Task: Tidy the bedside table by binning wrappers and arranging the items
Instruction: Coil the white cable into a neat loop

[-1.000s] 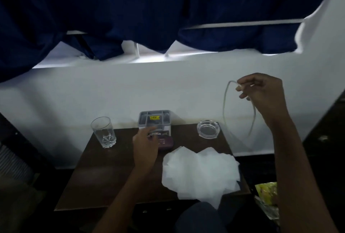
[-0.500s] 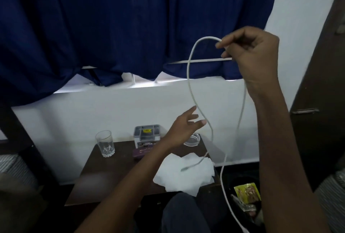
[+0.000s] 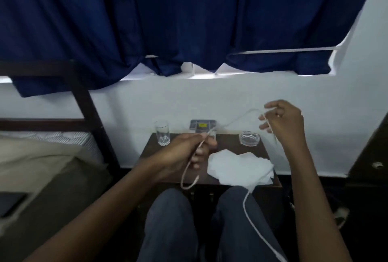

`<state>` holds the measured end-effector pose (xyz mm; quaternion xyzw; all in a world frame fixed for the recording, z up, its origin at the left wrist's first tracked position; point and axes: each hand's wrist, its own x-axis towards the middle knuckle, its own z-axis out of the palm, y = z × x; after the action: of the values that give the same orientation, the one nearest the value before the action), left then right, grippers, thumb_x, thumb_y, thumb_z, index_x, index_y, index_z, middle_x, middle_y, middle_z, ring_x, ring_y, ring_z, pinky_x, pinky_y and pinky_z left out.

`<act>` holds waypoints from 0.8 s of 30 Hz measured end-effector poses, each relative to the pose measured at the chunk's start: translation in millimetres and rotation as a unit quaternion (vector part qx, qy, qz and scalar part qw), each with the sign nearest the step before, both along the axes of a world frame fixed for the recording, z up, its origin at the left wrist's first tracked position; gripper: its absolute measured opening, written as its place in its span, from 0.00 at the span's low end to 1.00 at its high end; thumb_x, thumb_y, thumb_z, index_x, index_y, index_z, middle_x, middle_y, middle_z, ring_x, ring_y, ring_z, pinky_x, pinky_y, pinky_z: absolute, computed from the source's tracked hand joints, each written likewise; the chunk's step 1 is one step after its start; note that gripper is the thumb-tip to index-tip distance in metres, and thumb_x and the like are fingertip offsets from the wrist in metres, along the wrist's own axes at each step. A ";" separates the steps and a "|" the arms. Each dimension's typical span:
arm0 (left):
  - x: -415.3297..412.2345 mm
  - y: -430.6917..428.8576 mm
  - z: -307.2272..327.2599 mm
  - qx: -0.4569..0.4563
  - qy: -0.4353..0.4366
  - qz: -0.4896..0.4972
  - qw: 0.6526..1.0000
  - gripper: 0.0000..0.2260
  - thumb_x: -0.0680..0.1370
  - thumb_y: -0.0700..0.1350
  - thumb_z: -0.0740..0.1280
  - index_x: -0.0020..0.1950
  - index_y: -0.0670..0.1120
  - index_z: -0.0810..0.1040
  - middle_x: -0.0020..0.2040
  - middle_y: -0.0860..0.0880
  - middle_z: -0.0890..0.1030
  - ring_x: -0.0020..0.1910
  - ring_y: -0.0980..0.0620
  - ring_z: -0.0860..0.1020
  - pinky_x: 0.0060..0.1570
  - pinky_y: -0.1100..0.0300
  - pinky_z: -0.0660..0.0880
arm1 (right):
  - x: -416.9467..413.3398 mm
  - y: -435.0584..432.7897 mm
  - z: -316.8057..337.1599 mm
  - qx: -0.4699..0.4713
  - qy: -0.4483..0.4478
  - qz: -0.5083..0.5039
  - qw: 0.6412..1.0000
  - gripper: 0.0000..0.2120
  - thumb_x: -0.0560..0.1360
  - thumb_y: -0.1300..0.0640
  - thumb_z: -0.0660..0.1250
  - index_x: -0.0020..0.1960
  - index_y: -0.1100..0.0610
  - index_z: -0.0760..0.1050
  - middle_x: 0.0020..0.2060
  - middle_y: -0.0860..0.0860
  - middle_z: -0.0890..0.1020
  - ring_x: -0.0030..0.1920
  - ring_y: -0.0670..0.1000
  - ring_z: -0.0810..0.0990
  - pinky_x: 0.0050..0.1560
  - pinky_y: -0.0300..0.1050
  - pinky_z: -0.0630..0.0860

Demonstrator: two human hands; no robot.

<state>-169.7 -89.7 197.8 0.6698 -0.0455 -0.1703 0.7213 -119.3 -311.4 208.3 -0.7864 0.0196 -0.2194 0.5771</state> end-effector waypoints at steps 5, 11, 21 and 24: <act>-14.9 36.6 -14.1 -0.009 0.089 -0.020 0.996 0.16 0.81 0.44 0.51 0.39 0.43 0.73 0.20 0.56 0.60 0.16 0.62 0.55 0.19 0.72 0.50 | -7.9 21.8 -28.2 -0.325 0.114 0.016 0.939 0.06 0.71 0.59 0.66 0.46 0.53 0.79 0.48 0.55 0.78 0.55 0.58 0.75 0.48 0.47 0.70; -25.1 53.0 -18.3 -0.027 0.120 -0.060 0.991 0.15 0.73 0.46 0.56 0.29 0.46 0.76 0.18 0.57 0.58 0.15 0.62 0.54 0.21 0.71 0.47 | -45.8 73.5 -11.7 -0.201 0.058 0.396 0.894 0.20 0.69 0.60 0.73 0.60 0.50 0.75 0.58 0.45 0.79 0.59 0.41 0.76 0.59 0.29 0.68; -27.0 74.6 -23.6 -0.118 0.091 -0.043 0.988 0.13 0.75 0.50 0.59 0.36 0.45 0.77 0.20 0.56 0.60 0.16 0.61 0.58 0.17 0.69 0.57 | -48.6 98.2 -18.1 -0.019 -0.083 0.215 0.973 0.06 0.71 0.67 0.68 0.41 0.57 0.80 0.31 0.43 0.80 0.31 0.41 0.76 0.35 0.29 0.71; -28.7 81.5 -30.2 -0.086 0.075 -0.017 0.993 0.13 0.74 0.49 0.59 0.36 0.45 0.79 0.20 0.55 0.61 0.17 0.59 0.61 0.19 0.67 0.62 | -45.9 101.5 -28.6 0.016 -0.130 0.111 0.985 0.07 0.72 0.66 0.67 0.41 0.54 0.79 0.29 0.38 0.80 0.33 0.38 0.77 0.36 0.27 0.70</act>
<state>-198.5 -8.2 167.6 0.5899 -0.0173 -0.2279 0.7745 -165.1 -209.9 179.7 -0.7391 -0.1398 -0.2544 0.6078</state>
